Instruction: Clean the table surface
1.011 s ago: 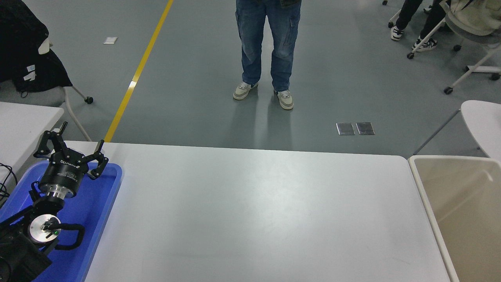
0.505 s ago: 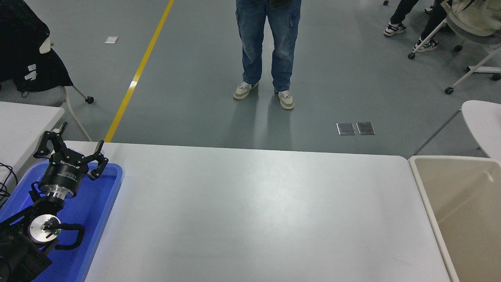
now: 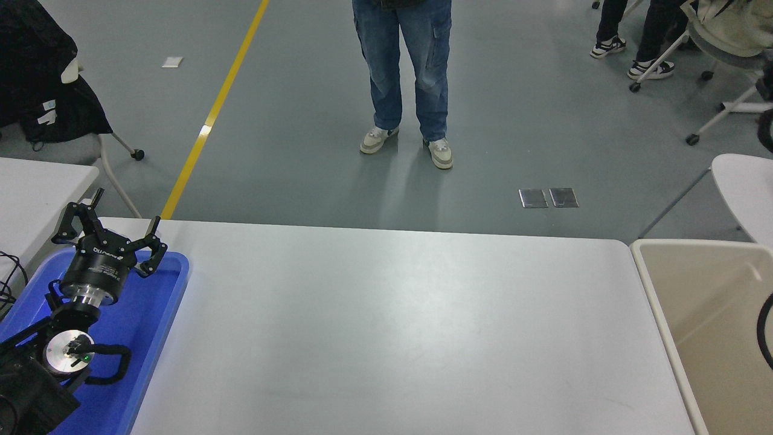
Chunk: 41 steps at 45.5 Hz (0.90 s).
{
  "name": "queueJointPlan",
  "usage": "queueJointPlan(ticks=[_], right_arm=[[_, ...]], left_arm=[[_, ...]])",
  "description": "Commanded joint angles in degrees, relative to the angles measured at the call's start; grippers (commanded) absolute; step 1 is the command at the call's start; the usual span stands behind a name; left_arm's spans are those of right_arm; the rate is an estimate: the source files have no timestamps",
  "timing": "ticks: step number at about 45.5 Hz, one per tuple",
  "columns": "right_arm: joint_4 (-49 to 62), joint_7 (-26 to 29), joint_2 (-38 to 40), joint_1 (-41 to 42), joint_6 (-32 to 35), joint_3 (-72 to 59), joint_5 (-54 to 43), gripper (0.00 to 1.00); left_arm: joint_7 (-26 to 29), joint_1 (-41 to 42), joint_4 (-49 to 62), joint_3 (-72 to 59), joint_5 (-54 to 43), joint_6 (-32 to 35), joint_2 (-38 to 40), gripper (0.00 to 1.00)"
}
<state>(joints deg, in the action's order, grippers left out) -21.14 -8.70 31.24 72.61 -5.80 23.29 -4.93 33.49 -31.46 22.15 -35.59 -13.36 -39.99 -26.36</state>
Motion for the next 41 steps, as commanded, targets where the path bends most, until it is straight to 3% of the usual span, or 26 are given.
queueJointPlan(ticks=[1,11,29,41], right_arm=[[-6.89,-2.55,0.31,-4.05,-0.18,6.67,0.10,0.99],[-14.01,-10.28,-1.27,-11.87,0.35,13.61,-0.08,0.98],[-15.60,-11.95,-6.80,-23.47,2.72,19.95,-0.78,0.99],[-15.77,-18.81,-9.70,-29.71,3.33,20.65,-0.78,0.99]], left_arm=[[0.00,0.00,0.00,0.00,0.00,0.00,-0.01,1.00],[0.00,0.00,0.00,0.00,0.00,0.00,-0.01,1.00],[0.00,0.00,0.00,0.00,0.00,0.00,-0.01,1.00],[0.00,0.00,0.00,0.00,0.00,0.00,-0.01,1.00]])
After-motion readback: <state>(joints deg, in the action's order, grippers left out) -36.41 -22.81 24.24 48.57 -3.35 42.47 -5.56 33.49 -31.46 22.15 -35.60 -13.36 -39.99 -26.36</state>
